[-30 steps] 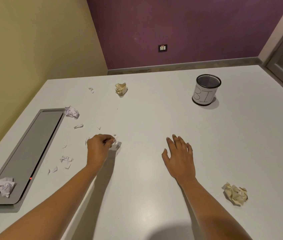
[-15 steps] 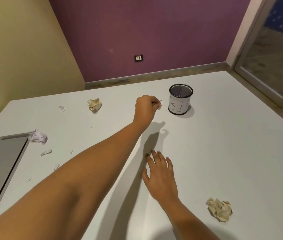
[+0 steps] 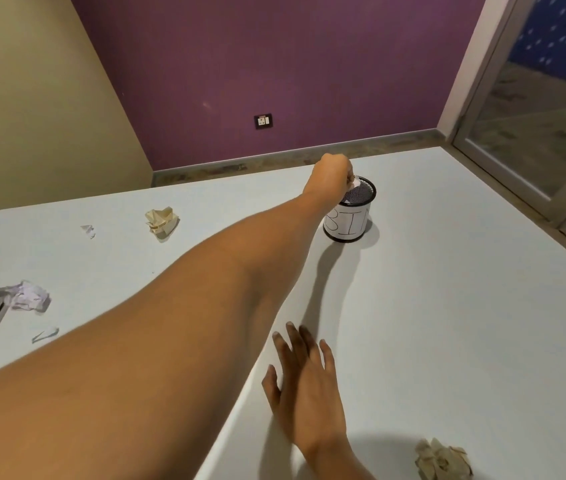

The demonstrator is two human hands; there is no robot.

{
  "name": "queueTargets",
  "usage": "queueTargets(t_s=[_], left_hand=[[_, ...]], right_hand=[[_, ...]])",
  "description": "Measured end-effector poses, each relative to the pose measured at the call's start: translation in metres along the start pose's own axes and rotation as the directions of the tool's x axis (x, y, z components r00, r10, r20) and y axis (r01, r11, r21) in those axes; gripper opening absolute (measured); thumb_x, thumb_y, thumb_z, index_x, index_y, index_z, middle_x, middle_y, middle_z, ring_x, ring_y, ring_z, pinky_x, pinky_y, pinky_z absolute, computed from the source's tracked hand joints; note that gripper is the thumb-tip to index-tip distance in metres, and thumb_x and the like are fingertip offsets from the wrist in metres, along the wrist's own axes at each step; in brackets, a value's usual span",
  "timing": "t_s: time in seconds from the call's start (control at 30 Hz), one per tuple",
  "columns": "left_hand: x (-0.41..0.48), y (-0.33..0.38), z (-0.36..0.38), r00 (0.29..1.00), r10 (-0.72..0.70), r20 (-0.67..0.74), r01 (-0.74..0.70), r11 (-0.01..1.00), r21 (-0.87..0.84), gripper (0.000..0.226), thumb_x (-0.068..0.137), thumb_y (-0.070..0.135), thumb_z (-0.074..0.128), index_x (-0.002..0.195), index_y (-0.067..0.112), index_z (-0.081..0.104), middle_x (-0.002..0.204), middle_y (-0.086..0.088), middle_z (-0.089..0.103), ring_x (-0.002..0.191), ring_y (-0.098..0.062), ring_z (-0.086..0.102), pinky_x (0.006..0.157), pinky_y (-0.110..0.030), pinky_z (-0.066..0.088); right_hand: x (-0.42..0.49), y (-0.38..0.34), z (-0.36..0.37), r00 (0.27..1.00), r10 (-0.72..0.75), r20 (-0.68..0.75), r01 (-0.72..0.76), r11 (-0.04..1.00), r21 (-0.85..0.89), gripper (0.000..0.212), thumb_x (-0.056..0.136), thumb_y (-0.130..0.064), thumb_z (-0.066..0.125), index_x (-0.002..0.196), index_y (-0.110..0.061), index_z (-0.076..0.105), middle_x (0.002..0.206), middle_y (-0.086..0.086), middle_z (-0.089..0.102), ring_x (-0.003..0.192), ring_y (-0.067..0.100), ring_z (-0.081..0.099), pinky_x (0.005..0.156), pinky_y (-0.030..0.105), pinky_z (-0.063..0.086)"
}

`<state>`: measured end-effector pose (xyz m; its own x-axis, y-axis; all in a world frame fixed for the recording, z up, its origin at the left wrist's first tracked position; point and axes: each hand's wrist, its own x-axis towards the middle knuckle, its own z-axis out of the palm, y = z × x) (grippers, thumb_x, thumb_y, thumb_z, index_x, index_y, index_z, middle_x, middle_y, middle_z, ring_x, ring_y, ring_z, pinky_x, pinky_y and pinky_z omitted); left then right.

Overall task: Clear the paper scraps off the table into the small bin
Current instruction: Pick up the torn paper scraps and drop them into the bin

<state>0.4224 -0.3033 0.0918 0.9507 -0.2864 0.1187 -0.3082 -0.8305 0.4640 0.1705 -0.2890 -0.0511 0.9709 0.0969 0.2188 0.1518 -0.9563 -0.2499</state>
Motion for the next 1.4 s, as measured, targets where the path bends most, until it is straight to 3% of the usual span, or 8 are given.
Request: queueTargets(t_s=[0.13,0.4,0.5,0.67,0.9,1.07,1.27,1.4], left_hand=[[0.005,-0.003,0.006,0.999,-0.018,0.051,0.015,0.998,0.057,0.034,0.083,0.009,0.067,0.115,0.0,0.062,0.117,-0.019,0.064,0.108,-0.031,0.06,0.092,-0.035,0.051],[-0.005,-0.008,-0.003,1.0,-0.006,0.002,0.006,1.0,0.013,0.033,0.084,0.014,0.066,0.114,0.001,0.062,0.119,-0.017,0.064,0.11,-0.031,0.059,0.096,-0.037,0.049],[-0.027,-0.015,-0.004,0.997,-0.025,-0.073,0.023,0.999,-0.035,0.025,0.087,0.017,0.062,0.108,0.005,0.066,0.113,-0.013,0.068,0.104,-0.029,0.062,0.09,-0.038,0.051],[-0.092,-0.039,0.002,0.959,-0.161,-0.234,0.13,0.981,-0.143,0.019,0.089,0.021,0.054,0.1,0.016,0.069,0.109,0.0,0.07,0.095,-0.022,0.065,0.081,-0.037,0.051],[-0.201,-0.084,0.014,0.92,-0.359,-0.156,0.321,0.92,-0.224,0.02,0.09,0.024,0.054,0.098,0.016,0.07,0.106,0.001,0.072,0.088,-0.016,0.067,0.074,-0.026,0.046],[-0.285,-0.103,0.017,0.855,-0.489,-0.174,0.434,0.857,-0.277,0.016,0.089,0.026,0.056,0.095,0.02,0.07,0.104,0.001,0.071,0.092,-0.014,0.066,0.079,-0.033,0.051],[-0.37,-0.143,-0.003,0.758,-0.576,-0.307,0.527,0.818,-0.232,0.012,0.087,0.021,0.059,0.093,0.018,0.069,0.106,0.004,0.069,0.091,-0.012,0.059,0.075,-0.027,0.042],[-0.421,-0.171,-0.014,0.685,-0.617,-0.387,0.628,0.77,-0.115,0.017,0.091,0.019,0.055,0.099,0.014,0.068,0.119,-0.004,0.064,0.109,-0.026,0.058,0.089,-0.042,0.044]], right_hand=[[0.0,0.0,-0.001,1.0,0.015,0.023,-0.015,1.0,0.003,0.045,0.068,-0.04,0.067,0.11,-0.026,0.068,0.12,-0.004,0.068,0.112,0.013,0.063,0.094,0.04,0.05],[0.0,0.002,0.001,1.0,0.003,-0.008,-0.003,1.0,-0.029,0.043,0.073,-0.04,0.064,0.113,-0.025,0.067,0.121,-0.002,0.067,0.116,0.014,0.061,0.096,0.041,0.048],[0.0,0.0,0.0,1.0,0.002,-0.011,-0.003,0.999,-0.051,0.042,0.08,-0.035,0.046,0.114,-0.021,0.067,0.121,0.001,0.067,0.115,0.016,0.062,0.094,0.041,0.05],[-0.001,0.002,0.003,1.0,0.019,0.013,-0.019,0.999,0.028,0.04,0.079,-0.033,0.062,0.117,-0.021,0.064,0.126,0.001,0.063,0.121,0.019,0.057,0.101,0.043,0.045],[-0.004,0.001,0.007,0.998,0.026,0.048,-0.031,0.994,0.101,0.043,0.09,-0.031,0.049,0.132,-0.019,0.052,0.144,0.005,0.047,0.136,0.021,0.041,0.113,0.044,0.028],[-0.003,0.002,0.006,0.995,0.019,0.1,-0.03,0.994,0.11,0.046,0.095,-0.034,0.037,0.14,-0.023,0.039,0.152,0.0,0.034,0.142,0.017,0.027,0.118,0.04,0.017],[-0.007,-0.004,0.001,0.998,-0.001,0.067,-0.004,0.997,0.079,0.042,0.094,-0.02,0.044,0.135,-0.01,0.047,0.146,0.011,0.043,0.138,0.025,0.036,0.115,0.045,0.025],[-0.012,-0.011,-0.002,0.996,-0.071,0.046,0.072,0.997,-0.008,0.036,0.079,-0.002,0.063,0.114,0.003,0.063,0.123,0.026,0.061,0.115,0.039,0.058,0.095,0.051,0.049]])
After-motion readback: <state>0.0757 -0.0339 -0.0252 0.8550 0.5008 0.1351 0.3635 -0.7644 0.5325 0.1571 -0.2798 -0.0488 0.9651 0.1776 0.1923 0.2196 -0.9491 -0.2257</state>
